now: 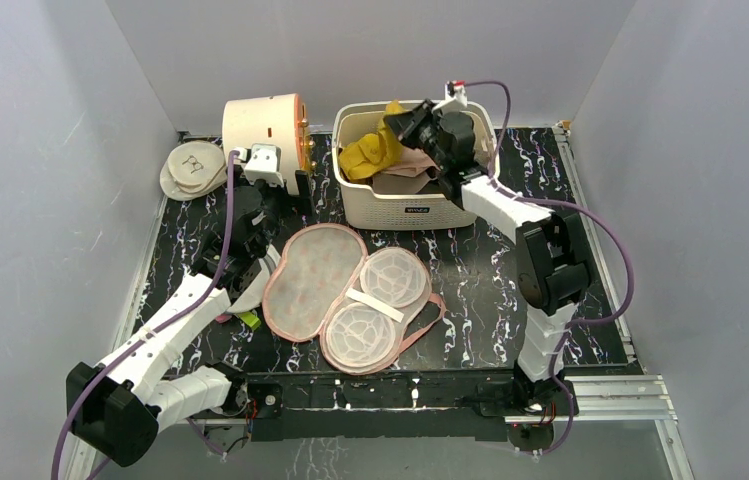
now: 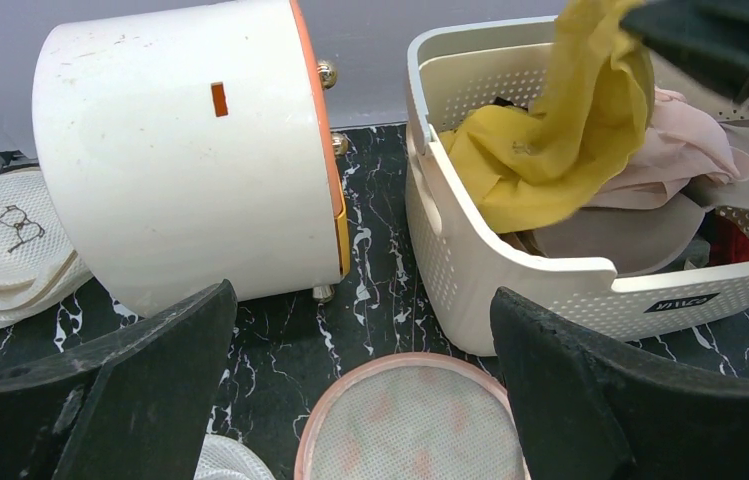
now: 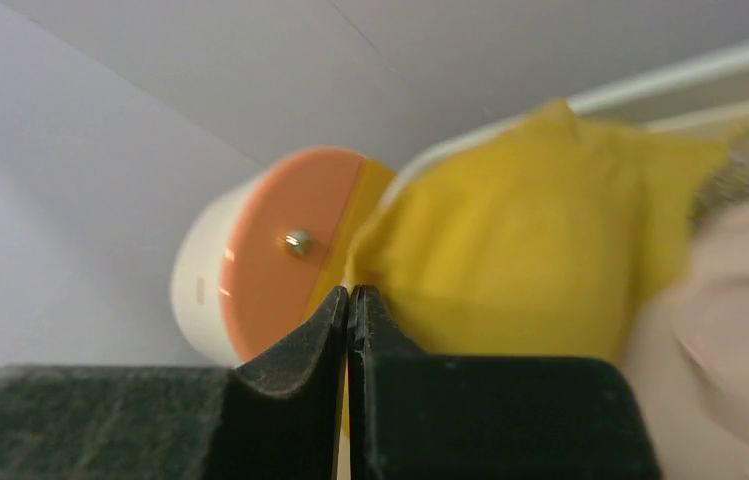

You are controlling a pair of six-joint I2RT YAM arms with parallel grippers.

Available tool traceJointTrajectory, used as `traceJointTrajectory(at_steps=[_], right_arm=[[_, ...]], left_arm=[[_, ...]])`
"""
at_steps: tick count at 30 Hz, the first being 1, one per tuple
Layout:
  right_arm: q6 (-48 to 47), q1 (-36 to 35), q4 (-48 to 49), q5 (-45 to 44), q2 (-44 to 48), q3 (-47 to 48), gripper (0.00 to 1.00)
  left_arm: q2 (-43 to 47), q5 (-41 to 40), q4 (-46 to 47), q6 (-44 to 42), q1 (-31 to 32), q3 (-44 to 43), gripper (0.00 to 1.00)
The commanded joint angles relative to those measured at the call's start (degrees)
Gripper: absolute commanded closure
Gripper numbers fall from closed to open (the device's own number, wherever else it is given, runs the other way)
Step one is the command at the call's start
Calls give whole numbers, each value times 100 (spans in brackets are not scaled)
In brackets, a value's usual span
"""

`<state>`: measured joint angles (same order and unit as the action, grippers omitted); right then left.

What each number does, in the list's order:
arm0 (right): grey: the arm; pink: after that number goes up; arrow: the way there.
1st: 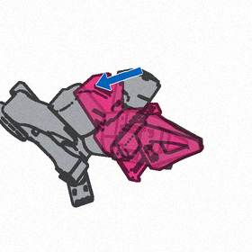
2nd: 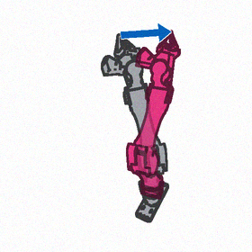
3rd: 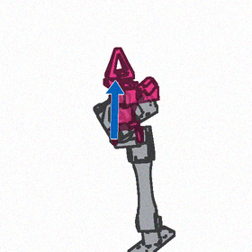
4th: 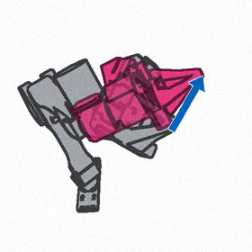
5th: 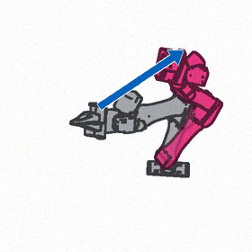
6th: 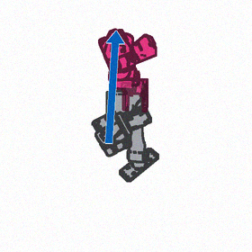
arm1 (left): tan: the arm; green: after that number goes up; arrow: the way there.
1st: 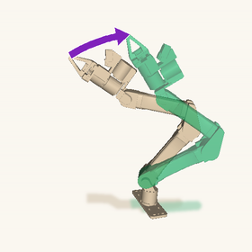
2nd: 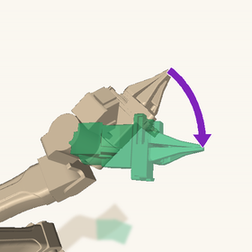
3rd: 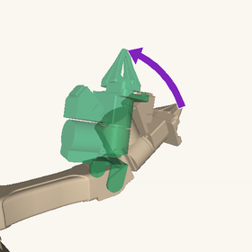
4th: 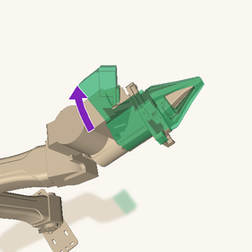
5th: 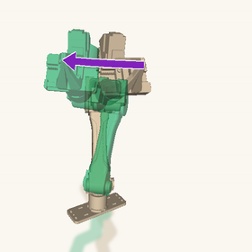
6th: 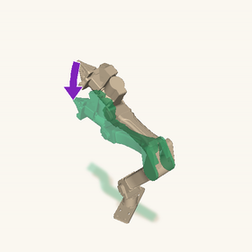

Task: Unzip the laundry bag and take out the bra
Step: Place the bra in the bin.

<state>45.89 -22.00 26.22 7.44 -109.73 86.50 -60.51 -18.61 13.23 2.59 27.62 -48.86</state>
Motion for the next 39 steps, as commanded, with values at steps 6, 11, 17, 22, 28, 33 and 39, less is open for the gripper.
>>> traceJointTrajectory(at_steps=[6,11,17,22,28,33,39], right_arm=[[-1,738,846,321,1285,-1659,100],[-410,970,12,-88,1719,-2047,100],[-773,1145,-654,-345,1783,-2179,100],[-957,1153,-891,-622,1818,-2372,100],[-1149,1188,-1646,-709,1804,-2048,100],[-1457,1182,-2419,-551,2095,-1486,81],[-1886,1136,-2843,-225,3394,-1717,47]], left_arm=[[155,88,84,75,16,-212,3],[131,92,79,92,16,-212,3],[123,143,67,143,15,-225,2],[95,115,73,150,16,-203,2],[-4,128,64,179,16,-196,2],[-71,135,58,196,16,-195,2],[-168,151,54,198,16,-196,2]])
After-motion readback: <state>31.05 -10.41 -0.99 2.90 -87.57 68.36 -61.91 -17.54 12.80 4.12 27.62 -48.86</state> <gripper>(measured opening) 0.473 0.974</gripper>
